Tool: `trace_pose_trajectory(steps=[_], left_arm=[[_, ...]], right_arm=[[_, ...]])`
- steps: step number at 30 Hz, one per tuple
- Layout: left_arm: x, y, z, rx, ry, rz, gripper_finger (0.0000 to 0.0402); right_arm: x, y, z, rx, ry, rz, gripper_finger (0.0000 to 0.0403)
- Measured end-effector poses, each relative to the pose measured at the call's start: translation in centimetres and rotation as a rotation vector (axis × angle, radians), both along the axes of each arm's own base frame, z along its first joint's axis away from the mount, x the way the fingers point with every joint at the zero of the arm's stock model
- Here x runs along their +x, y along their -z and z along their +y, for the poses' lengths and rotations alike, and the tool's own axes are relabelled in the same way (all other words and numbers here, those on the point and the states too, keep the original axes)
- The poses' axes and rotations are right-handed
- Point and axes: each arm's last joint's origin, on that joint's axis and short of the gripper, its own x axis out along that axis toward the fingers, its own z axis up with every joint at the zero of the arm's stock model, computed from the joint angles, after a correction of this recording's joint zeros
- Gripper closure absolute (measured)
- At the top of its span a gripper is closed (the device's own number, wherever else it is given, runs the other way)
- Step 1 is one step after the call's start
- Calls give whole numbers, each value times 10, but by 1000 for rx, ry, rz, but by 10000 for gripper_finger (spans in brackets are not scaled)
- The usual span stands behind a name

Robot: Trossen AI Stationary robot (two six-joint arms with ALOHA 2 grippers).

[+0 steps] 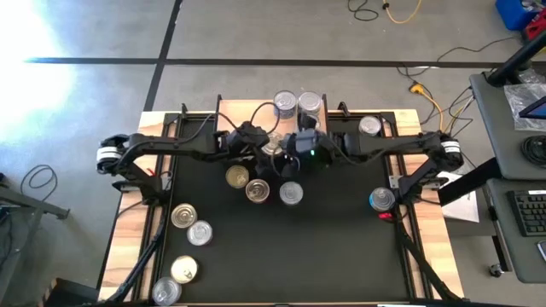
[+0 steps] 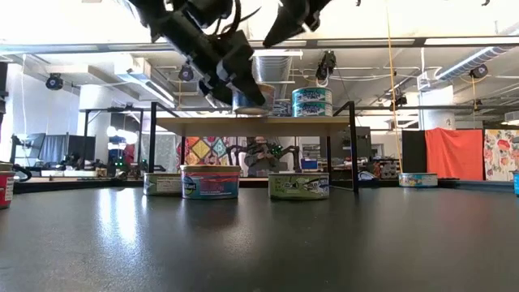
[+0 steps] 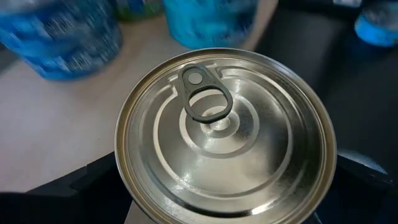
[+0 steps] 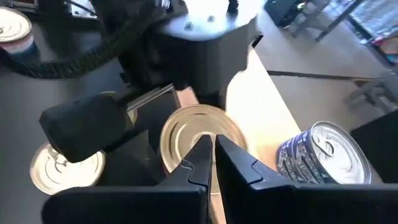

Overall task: Stack canned seafood by type on shelf
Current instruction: Put the center pink tuna can on the shelf

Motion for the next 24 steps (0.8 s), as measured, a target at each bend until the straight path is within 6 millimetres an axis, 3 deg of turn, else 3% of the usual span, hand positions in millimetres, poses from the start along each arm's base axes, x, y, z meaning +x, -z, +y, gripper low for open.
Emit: trace_pose_trajectory(steps=[7, 14, 24], left_arm=[[14, -9, 18, 7, -44, -32, 26], [32, 2, 34, -6, -74, 16, 26], [38, -5, 42, -35, -44, 9, 7]], right_arm=[[-5, 2, -41, 42, -36, 21, 390], [-2, 18, -77, 123, -40, 53, 390], [8, 43, -92, 140, -87, 127, 390]])
